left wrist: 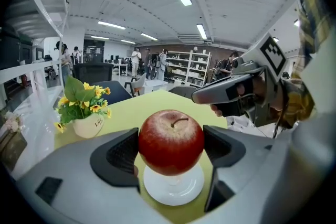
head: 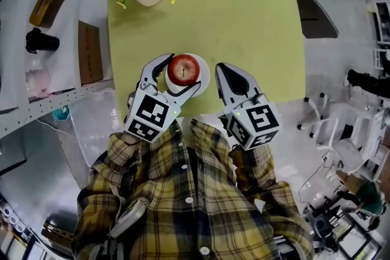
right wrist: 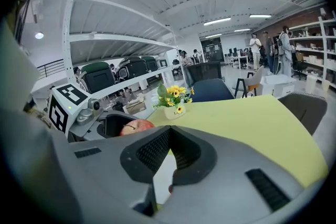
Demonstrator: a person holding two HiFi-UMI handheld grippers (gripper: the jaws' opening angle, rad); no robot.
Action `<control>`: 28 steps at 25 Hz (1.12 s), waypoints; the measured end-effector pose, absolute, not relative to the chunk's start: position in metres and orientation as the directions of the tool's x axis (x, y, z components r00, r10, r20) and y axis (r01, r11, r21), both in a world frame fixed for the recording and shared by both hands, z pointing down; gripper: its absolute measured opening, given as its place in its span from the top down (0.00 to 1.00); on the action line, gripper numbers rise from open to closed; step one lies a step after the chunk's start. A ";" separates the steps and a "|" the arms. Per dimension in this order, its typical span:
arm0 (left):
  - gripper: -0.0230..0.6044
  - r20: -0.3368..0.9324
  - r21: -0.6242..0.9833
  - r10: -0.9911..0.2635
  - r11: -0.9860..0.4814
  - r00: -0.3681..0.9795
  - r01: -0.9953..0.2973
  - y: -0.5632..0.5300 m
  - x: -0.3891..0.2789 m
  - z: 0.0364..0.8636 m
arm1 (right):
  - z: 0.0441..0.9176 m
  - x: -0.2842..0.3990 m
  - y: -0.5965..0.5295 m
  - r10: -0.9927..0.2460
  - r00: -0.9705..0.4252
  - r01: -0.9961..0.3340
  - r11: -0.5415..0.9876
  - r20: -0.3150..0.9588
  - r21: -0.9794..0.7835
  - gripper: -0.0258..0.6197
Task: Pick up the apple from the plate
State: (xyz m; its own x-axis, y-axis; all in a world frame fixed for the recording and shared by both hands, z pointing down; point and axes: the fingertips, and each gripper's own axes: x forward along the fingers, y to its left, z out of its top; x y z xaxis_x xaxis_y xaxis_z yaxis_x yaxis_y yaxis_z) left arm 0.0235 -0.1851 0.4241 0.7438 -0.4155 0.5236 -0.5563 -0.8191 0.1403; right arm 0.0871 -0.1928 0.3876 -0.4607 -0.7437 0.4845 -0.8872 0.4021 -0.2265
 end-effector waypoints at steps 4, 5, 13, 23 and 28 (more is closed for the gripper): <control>0.33 0.507 0.137 -0.430 -0.815 0.747 -0.562 -0.185 0.019 0.405 | 0.371 0.077 -0.194 -0.747 -0.476 -0.878 0.427 0.464 -0.215 0.96; 0.33 0.501 0.137 -0.437 -0.813 0.747 -0.567 -0.186 0.018 0.401 | 0.368 0.074 -0.195 -0.747 -0.482 -0.875 0.436 0.458 -0.211 0.96; 0.33 0.458 0.129 -0.480 -0.797 0.748 -0.590 -0.189 0.006 0.367 | 0.339 0.062 -0.197 -0.744 -0.517 -0.852 0.497 0.424 -0.166 0.96; 0.33 0.429 0.125 -0.479 -0.809 0.766 -0.575 -0.174 0.008 0.334 | 0.317 0.061 -0.187 -0.758 -0.520 -0.849 0.508 0.393 -0.144 0.96; 0.33 0.421 0.121 -0.473 -0.817 0.774 -0.564 -0.167 0.009 0.328 | 0.315 0.062 -0.181 -0.766 -0.515 -0.853 0.504 0.385 -0.138 0.96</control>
State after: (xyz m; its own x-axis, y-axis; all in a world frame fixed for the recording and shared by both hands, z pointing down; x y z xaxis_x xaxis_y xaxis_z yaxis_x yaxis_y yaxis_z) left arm 0.0088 -0.1667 0.3278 0.7741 -0.4729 0.4208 -0.5644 -0.8166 0.1206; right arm 0.0618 -0.1812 0.3146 -0.5148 -0.7661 0.3849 -0.8527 0.5039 -0.1378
